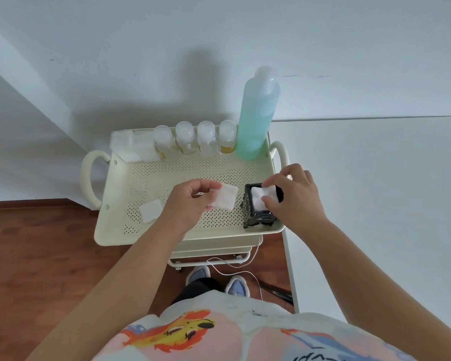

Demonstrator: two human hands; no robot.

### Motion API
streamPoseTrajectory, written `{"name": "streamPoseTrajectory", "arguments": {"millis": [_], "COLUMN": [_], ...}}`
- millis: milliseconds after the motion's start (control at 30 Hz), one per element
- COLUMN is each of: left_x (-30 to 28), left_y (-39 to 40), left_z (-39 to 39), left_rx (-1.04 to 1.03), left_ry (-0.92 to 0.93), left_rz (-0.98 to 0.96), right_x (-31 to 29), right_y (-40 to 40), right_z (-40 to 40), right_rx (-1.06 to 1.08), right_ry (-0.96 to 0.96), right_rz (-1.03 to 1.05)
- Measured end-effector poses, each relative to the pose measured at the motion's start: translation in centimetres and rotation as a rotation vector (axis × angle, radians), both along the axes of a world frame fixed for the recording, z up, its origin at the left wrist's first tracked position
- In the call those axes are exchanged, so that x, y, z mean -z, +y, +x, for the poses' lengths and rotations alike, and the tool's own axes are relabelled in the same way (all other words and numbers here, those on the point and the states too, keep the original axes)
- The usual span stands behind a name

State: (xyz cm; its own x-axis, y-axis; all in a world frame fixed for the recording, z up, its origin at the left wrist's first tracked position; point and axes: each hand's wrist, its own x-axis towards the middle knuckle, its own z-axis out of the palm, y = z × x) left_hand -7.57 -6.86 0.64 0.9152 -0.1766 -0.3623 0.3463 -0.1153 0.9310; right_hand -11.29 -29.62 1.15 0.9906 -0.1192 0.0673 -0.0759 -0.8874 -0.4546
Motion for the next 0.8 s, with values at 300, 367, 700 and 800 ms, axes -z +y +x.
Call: {"name": "streamPoseTrajectory", "arguments": {"millis": [300, 367, 700, 800], "left_x": [-0.6, -0.9, -1.6, -1.0], "left_y": [-0.3, -0.7, -5.7, -6.7], "left_z": [-0.2, -0.1, -0.4, -0.7], "left_rx": [0.013, 0.018, 0.081, 0.145], "left_ry": [-0.01, -0.011, -0.036, -0.212], "left_rz": [-0.006, -0.015, -0.028, 0.278], "right_x": [0.0, -0.2, -1.2, -0.4], "right_y": [1.4, 1.2, -1.1, -1.6], "right_z": [0.8, 0.6, 0.2, 0.0], "right_rx": [-0.112, -0.106, 0.168, 0.216], "right_ry": [0.231, 0.225, 0.202, 0.247], "right_rz": [-0.258, -0.231, 0.362, 0.273]}}
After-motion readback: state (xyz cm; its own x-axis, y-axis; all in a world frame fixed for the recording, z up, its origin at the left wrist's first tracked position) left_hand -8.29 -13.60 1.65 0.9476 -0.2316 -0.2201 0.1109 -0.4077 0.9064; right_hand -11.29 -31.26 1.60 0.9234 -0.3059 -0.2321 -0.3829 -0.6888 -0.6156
